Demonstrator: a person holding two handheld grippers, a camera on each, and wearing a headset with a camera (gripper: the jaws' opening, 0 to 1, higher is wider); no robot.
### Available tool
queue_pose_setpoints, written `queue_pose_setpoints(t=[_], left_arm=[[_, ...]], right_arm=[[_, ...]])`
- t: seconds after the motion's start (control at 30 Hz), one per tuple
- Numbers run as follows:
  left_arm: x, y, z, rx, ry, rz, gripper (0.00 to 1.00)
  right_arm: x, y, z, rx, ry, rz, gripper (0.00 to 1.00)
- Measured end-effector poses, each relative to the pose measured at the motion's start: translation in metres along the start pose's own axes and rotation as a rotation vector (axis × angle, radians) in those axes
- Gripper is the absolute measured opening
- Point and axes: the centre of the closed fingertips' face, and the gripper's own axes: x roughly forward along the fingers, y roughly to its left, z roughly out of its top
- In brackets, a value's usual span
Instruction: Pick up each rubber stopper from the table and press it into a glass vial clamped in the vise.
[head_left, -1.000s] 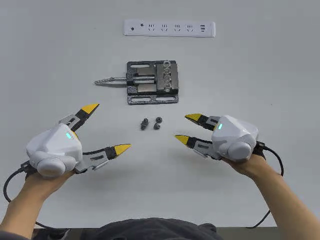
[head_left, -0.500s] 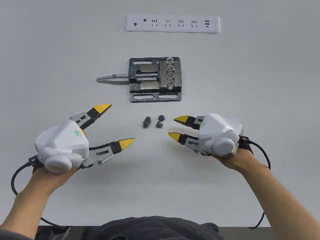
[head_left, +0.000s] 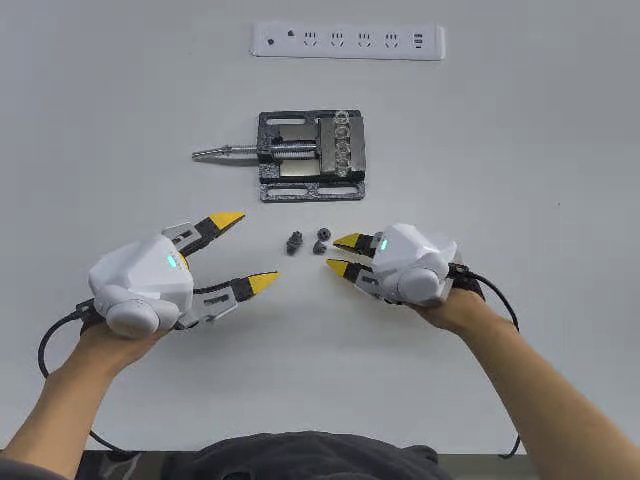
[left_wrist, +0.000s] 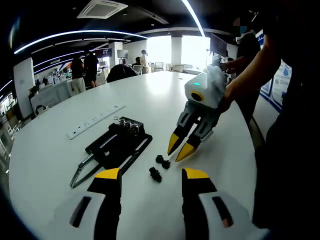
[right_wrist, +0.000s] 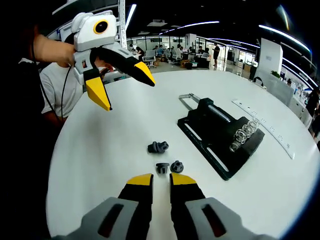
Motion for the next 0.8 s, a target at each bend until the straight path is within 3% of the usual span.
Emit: queue_pose_setpoints(t=[0.33, 0.8], left_arm=[[0.004, -0.003, -0.005, -0.006, 0.013, -0.022, 0.4], [0.01, -0.008, -0.007, -0.006, 0.022, -0.057, 0.35]], right_arm=[[0.022, 0.0, -0.01, -0.003, 0.014, 0.012, 0.1], [0.029, -0.003, -0.012, -0.014, 0.034, -0.005, 0.06]])
